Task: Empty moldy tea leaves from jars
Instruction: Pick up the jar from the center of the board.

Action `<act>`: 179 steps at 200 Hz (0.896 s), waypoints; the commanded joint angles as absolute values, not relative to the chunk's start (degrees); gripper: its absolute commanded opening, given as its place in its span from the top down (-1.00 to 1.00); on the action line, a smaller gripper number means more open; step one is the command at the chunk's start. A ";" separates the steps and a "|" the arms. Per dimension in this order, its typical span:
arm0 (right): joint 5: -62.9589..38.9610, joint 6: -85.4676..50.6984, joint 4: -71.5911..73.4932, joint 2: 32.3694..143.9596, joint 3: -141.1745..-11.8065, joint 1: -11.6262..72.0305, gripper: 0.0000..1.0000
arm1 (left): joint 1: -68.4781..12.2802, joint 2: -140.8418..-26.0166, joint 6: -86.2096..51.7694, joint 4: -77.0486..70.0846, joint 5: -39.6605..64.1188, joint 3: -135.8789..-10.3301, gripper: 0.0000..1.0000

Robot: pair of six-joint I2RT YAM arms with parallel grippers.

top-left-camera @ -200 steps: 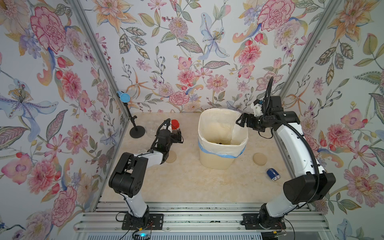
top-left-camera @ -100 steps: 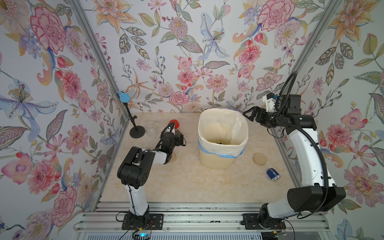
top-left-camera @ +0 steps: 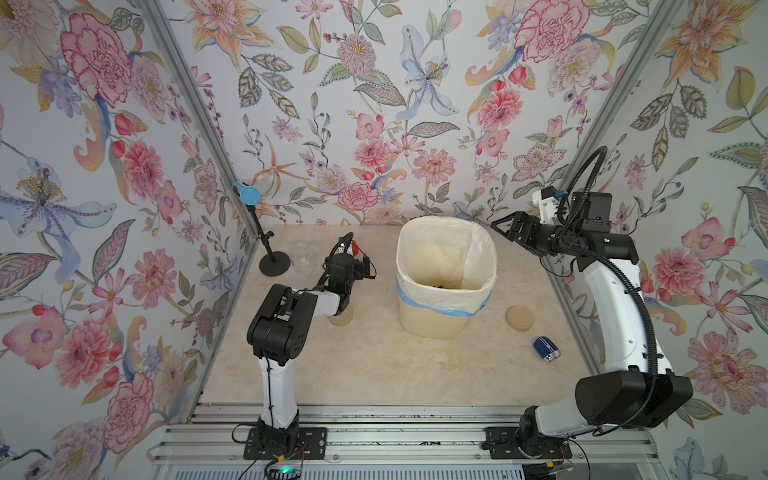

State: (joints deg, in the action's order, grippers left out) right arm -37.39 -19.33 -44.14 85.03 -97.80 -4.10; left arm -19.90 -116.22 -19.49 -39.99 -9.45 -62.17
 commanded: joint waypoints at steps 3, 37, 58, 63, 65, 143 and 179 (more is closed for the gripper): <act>-39.63 -20.06 -42.48 83.53 -96.55 -4.94 -0.99 | -19.42 -118.29 -21.07 -37.70 -10.93 -64.74 -0.99; -40.03 -20.38 -41.84 83.15 -95.98 -5.71 -0.99 | -18.73 -119.43 -21.99 -35.88 -10.20 -66.61 -0.99; -40.47 -20.85 -41.15 83.06 -95.39 -5.72 -0.99 | -18.38 -119.58 -22.47 -35.72 -9.78 -66.73 -0.99; -40.64 -20.99 -40.80 83.06 -95.08 -5.80 -0.99 | -18.39 -119.62 -22.49 -35.76 -9.67 -66.76 -0.99; -40.66 -21.07 -40.72 83.01 -94.96 -5.84 -0.99 | -18.31 -119.66 -22.50 -35.72 -9.56 -66.76 -0.99; -41.11 -21.72 -40.30 82.29 -94.57 -6.06 -0.99 | -16.92 -120.66 -24.19 -34.00 -6.64 -68.10 -0.71; -41.32 -22.14 -39.88 82.13 -94.27 -6.28 -0.99 | -16.31 -120.77 -24.87 -34.31 -5.53 -67.84 -0.54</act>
State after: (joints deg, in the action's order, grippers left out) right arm -40.14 -21.47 -41.63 83.57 -95.02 -5.78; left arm -17.02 -119.66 -23.66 -34.74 -6.79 -66.85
